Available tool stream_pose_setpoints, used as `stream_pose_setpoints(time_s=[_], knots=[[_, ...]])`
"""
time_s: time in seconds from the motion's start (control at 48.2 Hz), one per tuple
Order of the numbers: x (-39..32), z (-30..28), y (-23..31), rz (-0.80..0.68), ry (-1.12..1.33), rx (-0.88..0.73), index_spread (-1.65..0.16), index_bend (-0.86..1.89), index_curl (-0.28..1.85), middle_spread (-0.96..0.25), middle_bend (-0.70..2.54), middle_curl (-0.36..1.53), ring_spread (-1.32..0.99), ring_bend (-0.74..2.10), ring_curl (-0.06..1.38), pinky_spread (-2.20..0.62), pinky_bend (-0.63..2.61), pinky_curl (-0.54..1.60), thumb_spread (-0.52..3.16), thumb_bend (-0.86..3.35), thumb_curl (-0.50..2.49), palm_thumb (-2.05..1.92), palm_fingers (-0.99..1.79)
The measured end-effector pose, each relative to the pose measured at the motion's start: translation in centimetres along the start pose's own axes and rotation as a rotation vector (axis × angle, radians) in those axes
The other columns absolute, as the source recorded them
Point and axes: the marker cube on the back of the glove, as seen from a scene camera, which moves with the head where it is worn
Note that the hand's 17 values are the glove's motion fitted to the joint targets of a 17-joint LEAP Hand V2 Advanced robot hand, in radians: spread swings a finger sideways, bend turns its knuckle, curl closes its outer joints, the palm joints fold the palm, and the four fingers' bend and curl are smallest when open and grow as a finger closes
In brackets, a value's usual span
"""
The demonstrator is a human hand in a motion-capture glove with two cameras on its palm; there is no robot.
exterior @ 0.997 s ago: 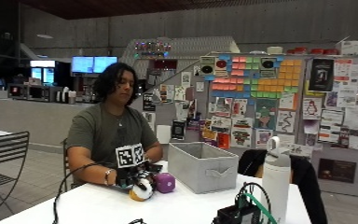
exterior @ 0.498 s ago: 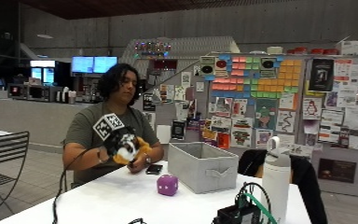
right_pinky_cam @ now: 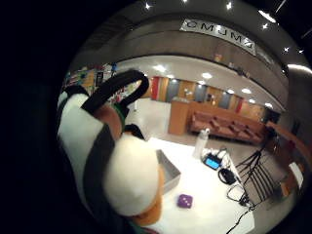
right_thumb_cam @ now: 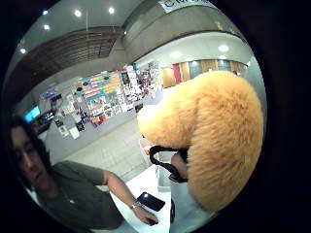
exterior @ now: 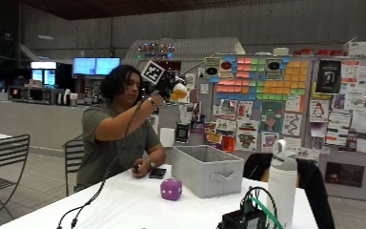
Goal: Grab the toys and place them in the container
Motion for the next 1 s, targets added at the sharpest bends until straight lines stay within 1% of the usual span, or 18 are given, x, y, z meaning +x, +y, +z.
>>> stream_pose_setpoints(time_s=[0.083,0.145,0.187,0.228,0.27,0.291,0.311,0.332,0.374,0.436,0.498,0.602,0.685,0.768,0.81,0.872,0.997], knots=[[1.8,5.0,-1.0,0.043,0.066,-0.056,-0.31,0.72,0.84,-0.26,1.27,0.76,-0.42,1.38,0.67,-0.35,0.77,0.48,1.21,0.13,0.66,0.43,1.06],[2.6,7.5,-1.0,0.089,0.103,-0.075,-0.31,0.72,0.85,-0.25,1.28,0.76,-0.41,1.38,0.67,-0.35,0.75,0.48,1.20,0.12,0.68,0.42,1.03],[2.3,8.7,-0.6,0.092,0.074,-0.093,-0.31,0.73,0.87,-0.25,1.28,0.76,-0.41,1.38,0.68,-0.34,0.72,0.48,1.19,0.12,0.69,0.42,1.01],[2.2,9.7,0.1,0.056,0.040,-0.154,-0.31,0.73,0.89,-0.25,1.28,0.77,-0.42,1.38,0.68,-0.33,0.68,0.47,1.19,0.11,0.70,0.42,0.93],[3.0,10.6,1.2,0.001,0.043,-0.251,-0.31,0.70,0.90,-0.26,1.23,0.76,-0.42,1.38,0.69,-0.28,0.63,0.46,1.19,0.07,0.68,0.37,0.71],[3.6,11.0,1.8,-0.018,0.051,-0.294,-0.31,0.67,0.89,-0.27,1.15,0.74,-0.43,1.35,0.69,-0.22,0.60,0.47,1.24,0.01,0.62,0.25,0.49],[4.2,11.1,2.3,-0.032,0.054,-0.322,-0.31,0.67,0.90,-0.27,1.11,0.73,-0.43,1.34,0.69,-0.19,0.60,0.49,1.25,-0.04,0.59,0.17,0.36],[4.8,11.2,2.7,-0.039,0.054,-0.334,-0.31,0.62,0.89,-0.27,1.03,0.71,-0.42,1.26,0.68,-0.16,0.64,0.51,1.21,-0.11,0.56,0.06,0.15],[5.9,11.0,3.3,-0.034,0.055,-0.329,-0.32,0.59,0.87,-0.27,0.95,0.68,-0.40,1.13,0.65,-0.12,0.71,0.52,1.13,-0.14,0.52,-0.06,-0.01],[6.9,10.2,4.2,0.006,0.012,-0.312,-0.34,0.54,0.80,-0.27,0.88,0.63,-0.40,0.97,0.57,-0.07,0.75,0.47,1.07,-0.12,0.49,-0.11,-0.03],[8.5,9.5,5.7,0.107,-0.010,-0.311,-0.36,0.50,0.75,-0.27,0.82,0.60,-0.39,0.89,0.51,-0.04,0.80,0.45,1.04,-0.11,0.45,-0.13,0.02],[12.8,9.4,10.6,0.266,0.078,-0.338,-0.38,0.44,0.70,-0.26,0.72,0.56,-0.40,0.90,0.46,-0.01,0.86,0.43,1.06,-0.10,0.39,-0.13,0.12],[16.4,10.1,15.3,0.393,0.086,-0.398,-0.39,0.45,0.68,-0.26,0.70,0.55,-0.40,0.91,0.46,-0.01,0.85,0.42,1.17,-0.06,0.36,-0.09,0.23],[20.8,11.6,21.4,0.532,0.133,-0.527,-0.39,0.46,0.67,-0.27,0.71,0.55,-0.40,0.93,0.46,-0.01,0.83,0.42,1.28,-0.02,0.33,-0.04,0.29],[22.3,12.6,24.6,0.562,0.185,-0.603,-0.39,0.48,0.68,-0.27,0.70,0.55,-0.40,0.93,0.46,-0.02,0.81,0.41,1.34,-0.01,0.33,-0.03,0.31],[23.4,13.9,28.3,0.570,0.250,-0.692,-0.39,0.49,0.68,-0.26,0.69,0.55,-0.40,0.89,0.45,-0.02,0.81,0.41,1.36,-0.02,0.32,-0.03,0.29],[23.5,16.0,33.4,0.528,0.376,-0.790,-0.41,0.52,0.69,-0.25,0.60,0.52,-0.37,0.79,0.44,-0.01,0.87,0.42,1.30,-0.03,0.31,-0.03,0.19]])
